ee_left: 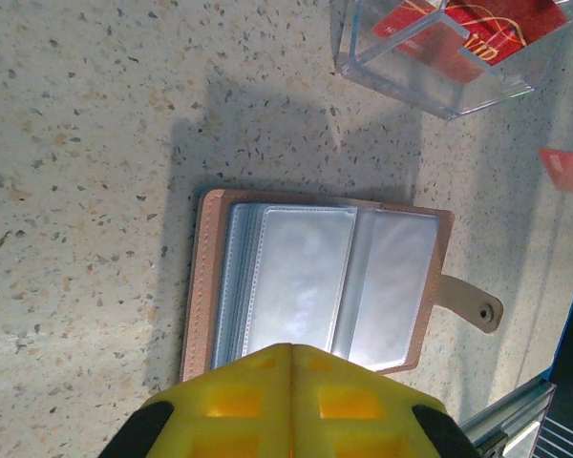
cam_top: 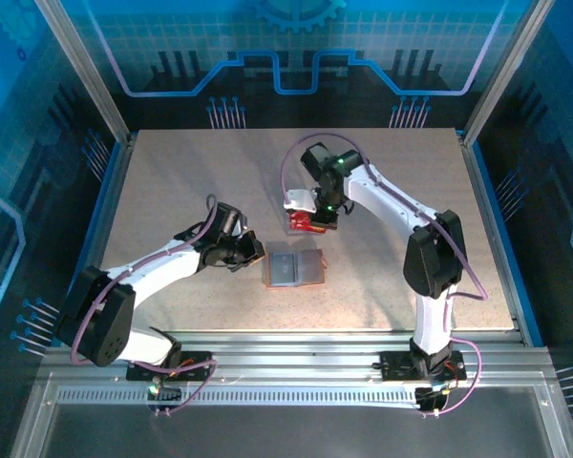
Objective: Take the credit cards out of the card holder
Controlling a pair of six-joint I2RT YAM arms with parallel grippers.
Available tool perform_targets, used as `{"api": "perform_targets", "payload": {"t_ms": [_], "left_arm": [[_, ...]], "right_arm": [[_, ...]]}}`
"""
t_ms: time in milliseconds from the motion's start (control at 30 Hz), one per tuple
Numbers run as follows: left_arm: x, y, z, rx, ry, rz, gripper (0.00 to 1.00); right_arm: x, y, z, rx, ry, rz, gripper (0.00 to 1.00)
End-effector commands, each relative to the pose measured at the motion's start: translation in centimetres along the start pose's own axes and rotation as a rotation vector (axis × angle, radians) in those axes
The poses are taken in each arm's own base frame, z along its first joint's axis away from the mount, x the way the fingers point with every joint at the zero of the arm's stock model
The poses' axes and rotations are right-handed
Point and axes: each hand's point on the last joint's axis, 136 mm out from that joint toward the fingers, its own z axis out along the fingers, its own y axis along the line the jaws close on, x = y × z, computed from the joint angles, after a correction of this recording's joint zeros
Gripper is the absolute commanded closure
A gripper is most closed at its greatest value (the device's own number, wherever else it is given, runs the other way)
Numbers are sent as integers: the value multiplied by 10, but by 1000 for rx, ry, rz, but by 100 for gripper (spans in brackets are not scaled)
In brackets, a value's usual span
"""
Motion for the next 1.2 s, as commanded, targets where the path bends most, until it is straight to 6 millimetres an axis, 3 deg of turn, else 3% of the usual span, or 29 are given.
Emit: {"api": "perform_targets", "payload": {"t_ms": [0, 667, 1167], "left_arm": [[2, 1, -2, 13, 7, 3, 94], [0, 7, -2, 3, 11, -12, 94], [-1, 11, -1, 0, 15, -23, 94]], "right_arm": [[4, -5, -2, -31, 29, -38, 100], [-16, -45, 19, -36, 39, -70, 100], [-2, -46, 42, -85, 86, -58, 99]]}}
